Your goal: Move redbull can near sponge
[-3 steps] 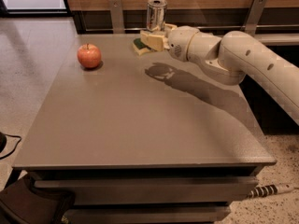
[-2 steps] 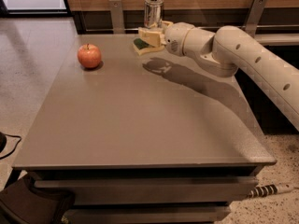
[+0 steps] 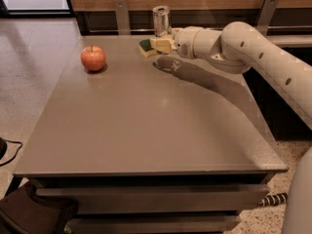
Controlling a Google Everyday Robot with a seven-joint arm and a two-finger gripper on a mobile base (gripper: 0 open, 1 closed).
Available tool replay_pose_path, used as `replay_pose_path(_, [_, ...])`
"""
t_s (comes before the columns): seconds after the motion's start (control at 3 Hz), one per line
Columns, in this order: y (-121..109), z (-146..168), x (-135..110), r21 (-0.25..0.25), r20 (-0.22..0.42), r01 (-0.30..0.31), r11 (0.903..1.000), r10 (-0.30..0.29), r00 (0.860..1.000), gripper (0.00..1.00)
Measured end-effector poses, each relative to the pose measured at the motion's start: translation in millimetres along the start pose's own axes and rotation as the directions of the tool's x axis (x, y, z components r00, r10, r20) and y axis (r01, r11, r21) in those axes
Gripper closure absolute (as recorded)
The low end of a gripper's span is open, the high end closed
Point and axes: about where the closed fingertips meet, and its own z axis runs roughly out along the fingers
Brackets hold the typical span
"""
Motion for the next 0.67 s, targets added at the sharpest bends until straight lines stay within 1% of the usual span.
replay_pose_path(0.33, [-13,-2,26,0.019,-0.007,-0.028,0.9994,0.028,1.000,1.00])
replay_pose_path(0.67, [-22,3,48,0.035,0.020,-0.063,0.9974,0.062,0.998,1.00])
